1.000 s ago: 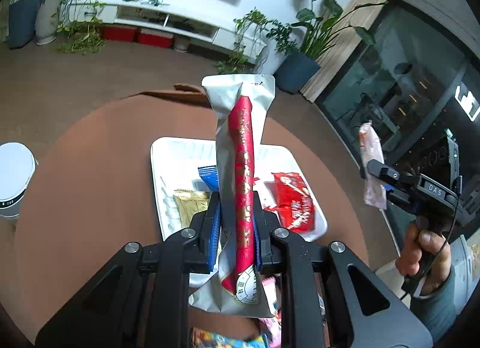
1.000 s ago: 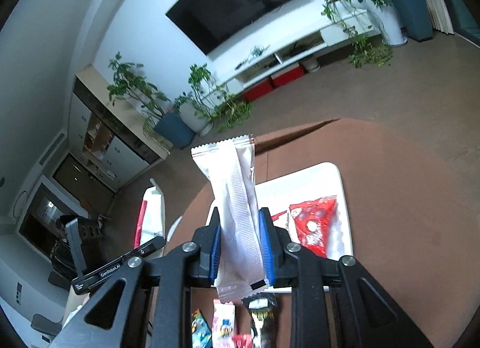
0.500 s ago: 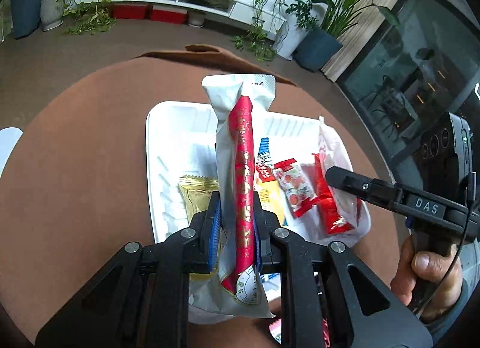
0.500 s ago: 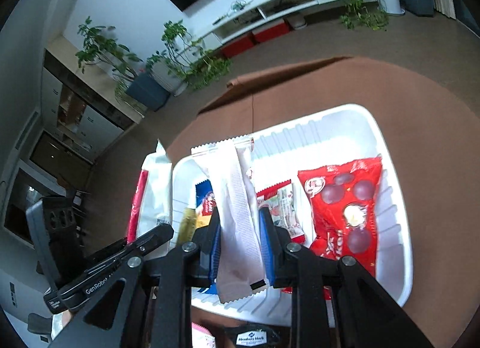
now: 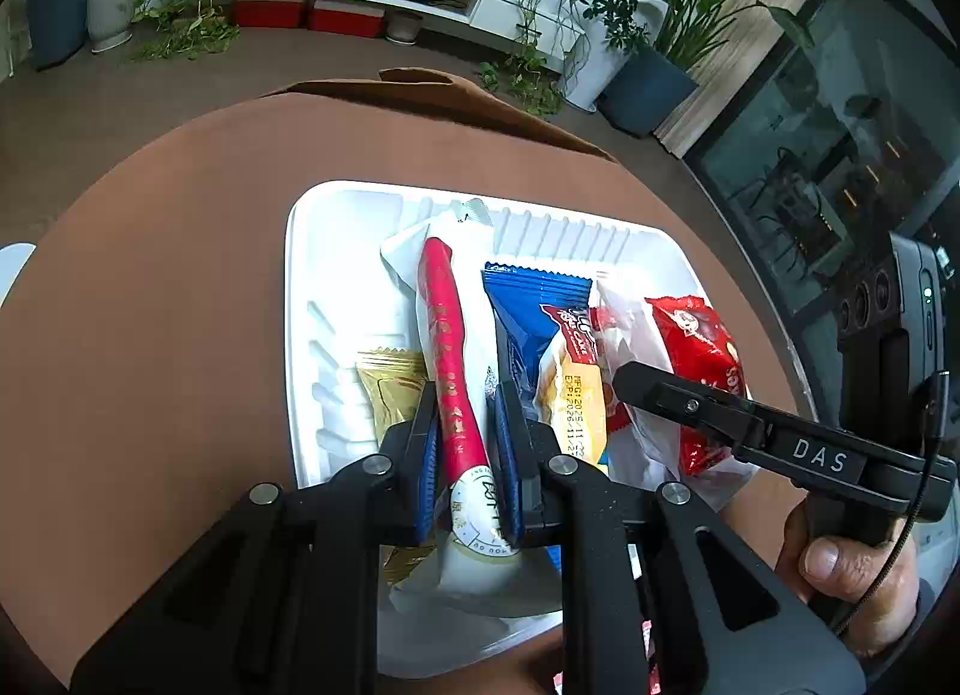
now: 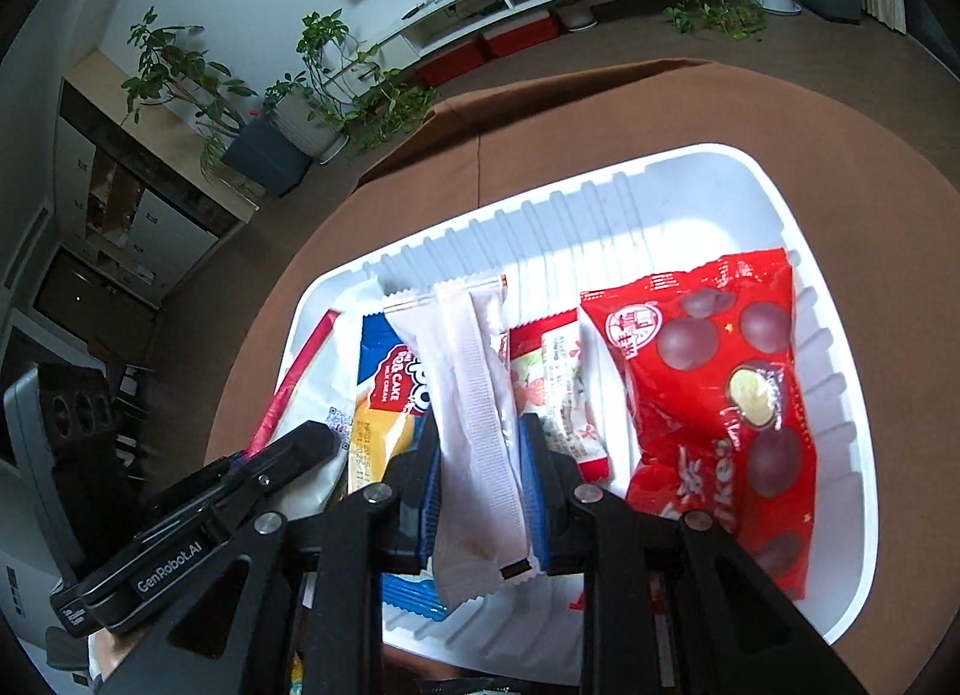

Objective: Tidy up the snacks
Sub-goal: 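Open both grippers to release the white packets into the tray, then move both grippers back toward the remaining snack pile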

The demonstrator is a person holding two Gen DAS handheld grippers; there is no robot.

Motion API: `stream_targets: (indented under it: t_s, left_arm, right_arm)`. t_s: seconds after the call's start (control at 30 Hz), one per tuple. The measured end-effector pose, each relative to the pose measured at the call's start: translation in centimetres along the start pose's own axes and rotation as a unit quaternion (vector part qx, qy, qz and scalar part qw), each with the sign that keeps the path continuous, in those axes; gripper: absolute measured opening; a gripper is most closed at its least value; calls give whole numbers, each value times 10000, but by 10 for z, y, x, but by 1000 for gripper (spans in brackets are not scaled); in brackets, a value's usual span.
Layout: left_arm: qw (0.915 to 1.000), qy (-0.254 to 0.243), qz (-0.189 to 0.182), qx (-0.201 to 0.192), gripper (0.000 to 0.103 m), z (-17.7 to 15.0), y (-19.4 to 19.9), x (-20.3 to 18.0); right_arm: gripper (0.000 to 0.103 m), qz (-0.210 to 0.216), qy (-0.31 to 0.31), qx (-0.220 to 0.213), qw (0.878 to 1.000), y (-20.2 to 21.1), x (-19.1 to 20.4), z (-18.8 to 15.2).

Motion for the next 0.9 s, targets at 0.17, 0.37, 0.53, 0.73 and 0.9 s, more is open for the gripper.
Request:
stream_targets:
  t_s: [0.17,0.37,0.53,0.73,0.9]
  left_arm:
    - [10000,-59,14,26,16,-1,-6,-4]
    - [9996,-210,150,59,18,-4,-4,-6]
    - [9993,-271,257,-82,59,-4,7,-9]
    - [9984,-397,183,-350,77,-4,37,-18]
    - [9965,-302,131,-768,103,-11,88,-14]
  right_arm:
    - [27,-36,9,61,10000,-7,7,2]
    - [36,-85,63,122,9999,-9,11,3]
    - [62,-86,80,-110,9999,9,13,6]
    - [75,97,66,-474,9988,48,18,11]
    - [90,455,-30,-948,9945,106,18,1]
Point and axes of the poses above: each gripper's, at about its wrist camera, not at the fingertips, and y roughly against the way its jaws point, x to its left, z to its top, the point moved 1 cm from there along -y, roughly the way its jaws point, and after that the axes turned 9 degrees about -x, right-handed, at the moved point
